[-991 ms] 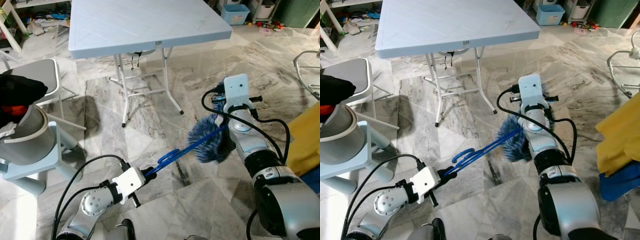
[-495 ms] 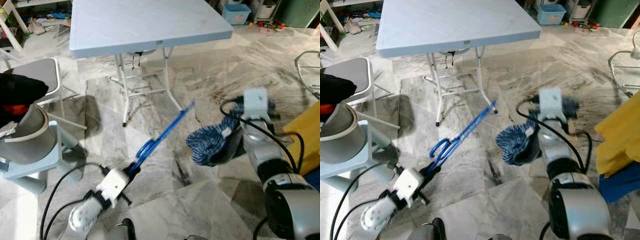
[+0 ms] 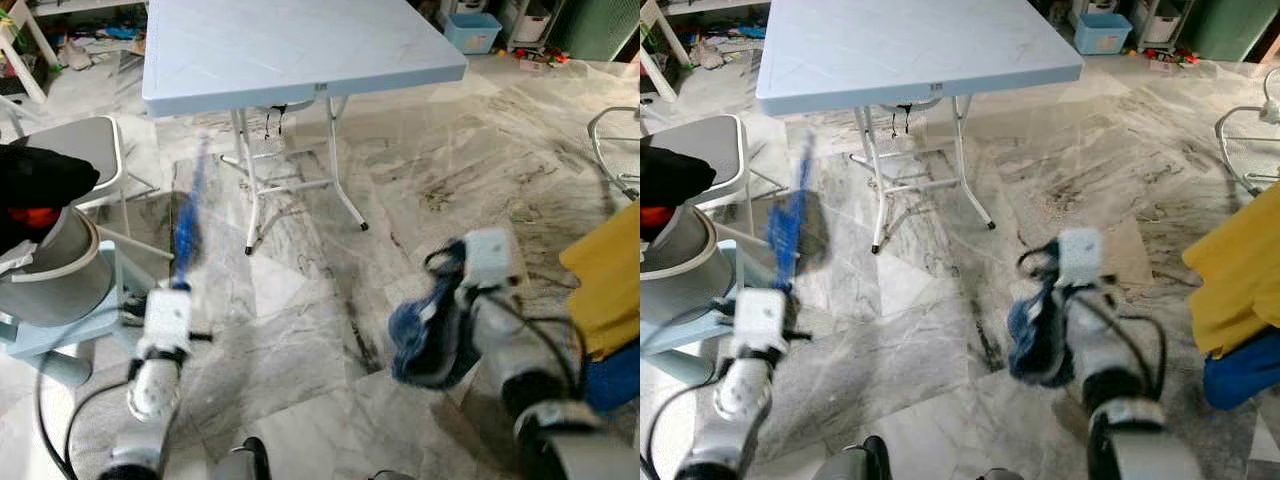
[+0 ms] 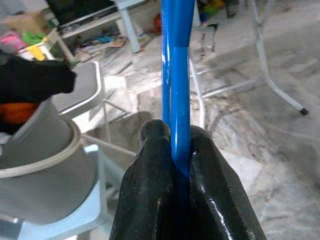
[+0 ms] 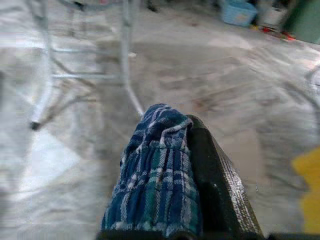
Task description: Hang hanger
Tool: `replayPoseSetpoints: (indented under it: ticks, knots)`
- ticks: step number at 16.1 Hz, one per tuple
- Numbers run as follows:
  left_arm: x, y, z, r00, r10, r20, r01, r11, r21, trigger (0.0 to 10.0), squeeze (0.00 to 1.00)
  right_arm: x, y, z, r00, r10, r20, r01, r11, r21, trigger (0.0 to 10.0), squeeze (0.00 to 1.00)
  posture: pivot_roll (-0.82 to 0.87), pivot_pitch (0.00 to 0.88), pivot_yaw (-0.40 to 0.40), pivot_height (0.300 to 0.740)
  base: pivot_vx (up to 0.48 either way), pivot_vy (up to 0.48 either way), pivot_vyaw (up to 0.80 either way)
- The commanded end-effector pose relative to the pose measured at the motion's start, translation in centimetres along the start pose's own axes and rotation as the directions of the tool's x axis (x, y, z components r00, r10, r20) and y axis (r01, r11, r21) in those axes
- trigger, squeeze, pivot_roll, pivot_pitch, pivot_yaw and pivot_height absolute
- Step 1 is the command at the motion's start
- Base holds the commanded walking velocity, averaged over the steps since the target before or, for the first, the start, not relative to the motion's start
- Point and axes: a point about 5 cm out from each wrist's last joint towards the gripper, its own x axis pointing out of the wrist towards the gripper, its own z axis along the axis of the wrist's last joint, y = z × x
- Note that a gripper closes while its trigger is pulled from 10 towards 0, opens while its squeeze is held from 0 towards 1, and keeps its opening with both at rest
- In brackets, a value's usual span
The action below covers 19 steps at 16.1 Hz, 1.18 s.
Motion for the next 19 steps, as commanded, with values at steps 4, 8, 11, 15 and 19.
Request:
replayPoseSetpoints:
  ticks: [4,8,11,15,19]
  knots:
    - [-0.4,-0.4,0.4,0.997,-0.07,0.019,0.07,0.997,-0.008,10.0,0.0,-0.2,2.4,2.8,0.975,0.122,0.185,-0.14,0.986,0.086,6.7,0.0,-0.01,0.088,0.003,0.74,0.0,0.0,0.0]
    - [-0.3,0.1,0.7,0.995,-0.09,0.035,0.092,0.994,-0.056,10.0,0.0,-0.1,4.7,5.7,0.943,0.17,0.286,-0.23,0.954,0.192,10.0,0.0,-0.01,0.084,-0.001,0.74,0.061,0.0,0.0]
    - [0.6,0.8,1.3,0.996,-0.074,0.056,0.079,0.993,-0.083,10.0,0.0,0.1,5.4,7.1,0.931,0.168,0.324,-0.248,0.942,0.227,10.0,0.0,0.0,0.082,-0.022,0.74,0.281,0.0,0.0]
    - [1.0,1.3,1.5,0.993,-0.106,0.06,0.111,0.991,-0.081,10.0,0.0,0.1,6.0,8.2,0.923,0.177,0.342,-0.27,0.931,0.246,10.0,0.0,0.01,0.082,-0.015,0.74,0.364,0.0,0.0]
    - [1.2,1.9,0.7,0.987,-0.156,0.024,0.157,0.987,-0.035,10.0,0.0,0.0,6.2,8.2,0.927,0.166,0.337,-0.257,0.934,0.247,10.0,0.0,-0.01,0.083,0.002,0.74,0.397,0.0,-0.6]
